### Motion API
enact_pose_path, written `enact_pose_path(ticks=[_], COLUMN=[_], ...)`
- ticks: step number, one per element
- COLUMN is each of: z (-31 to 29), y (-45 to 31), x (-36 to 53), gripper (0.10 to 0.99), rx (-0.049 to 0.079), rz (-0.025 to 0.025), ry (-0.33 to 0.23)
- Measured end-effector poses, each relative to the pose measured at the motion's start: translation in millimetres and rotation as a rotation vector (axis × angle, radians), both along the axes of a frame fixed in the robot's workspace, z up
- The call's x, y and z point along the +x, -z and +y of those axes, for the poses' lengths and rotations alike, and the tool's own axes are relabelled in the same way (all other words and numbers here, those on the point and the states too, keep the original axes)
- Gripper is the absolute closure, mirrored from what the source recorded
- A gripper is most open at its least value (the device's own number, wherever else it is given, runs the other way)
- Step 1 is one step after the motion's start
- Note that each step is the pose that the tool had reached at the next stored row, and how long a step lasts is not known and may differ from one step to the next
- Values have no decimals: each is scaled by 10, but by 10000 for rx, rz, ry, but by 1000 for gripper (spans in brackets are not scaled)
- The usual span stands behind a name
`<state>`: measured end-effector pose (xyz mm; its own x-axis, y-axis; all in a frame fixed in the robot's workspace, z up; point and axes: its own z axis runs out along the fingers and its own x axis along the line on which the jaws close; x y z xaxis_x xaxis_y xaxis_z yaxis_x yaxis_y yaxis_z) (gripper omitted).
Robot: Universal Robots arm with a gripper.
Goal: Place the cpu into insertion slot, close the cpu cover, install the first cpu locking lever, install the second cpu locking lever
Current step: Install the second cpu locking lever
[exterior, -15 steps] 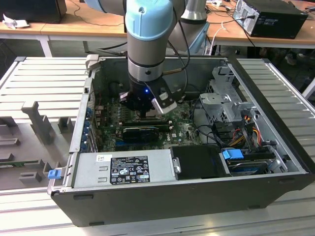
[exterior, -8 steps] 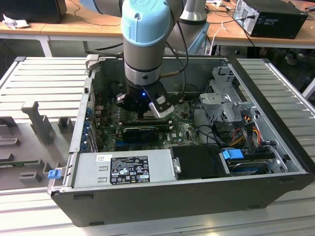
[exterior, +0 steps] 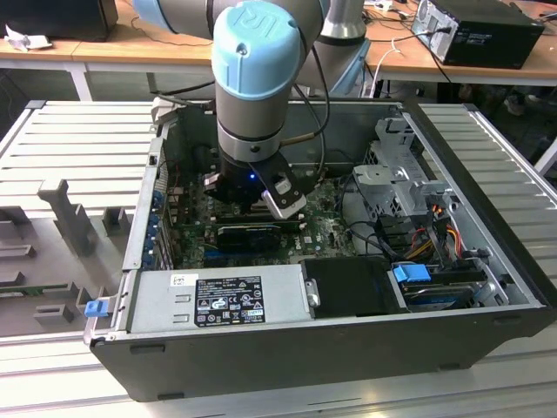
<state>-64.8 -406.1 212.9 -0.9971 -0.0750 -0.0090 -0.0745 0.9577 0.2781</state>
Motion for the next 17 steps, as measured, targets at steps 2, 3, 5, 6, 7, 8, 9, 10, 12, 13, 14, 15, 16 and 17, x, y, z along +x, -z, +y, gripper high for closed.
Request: enact_pose_path(ticks=[2,3,5,6,7,8,9,10,12,13,14,15,16,17], z=[0,0,0,0,-2,-4,-10,-18,-37,-54,-68,-83,-93,-109], y=[21,42,65,71,79,84,86,87,87,87,87,87,87,87], x=[-6,-7,-8,-12,-18,-21,-22,-23,-23,-23,-26,-31,-35,-42], gripper=[980,980,980,980,980,980,980,980,980,980,980,980,980,980], rx=[84,132,180,188,198,208,230,259,345,411,464,502,514,532], rz=[0,0,0,0,1,0,1,0,0,0,0,-1,0,0], ry=[-3,-1,-2,-1,-2,-2,-4,-3,-2,-2,-2,-1,0,-1])
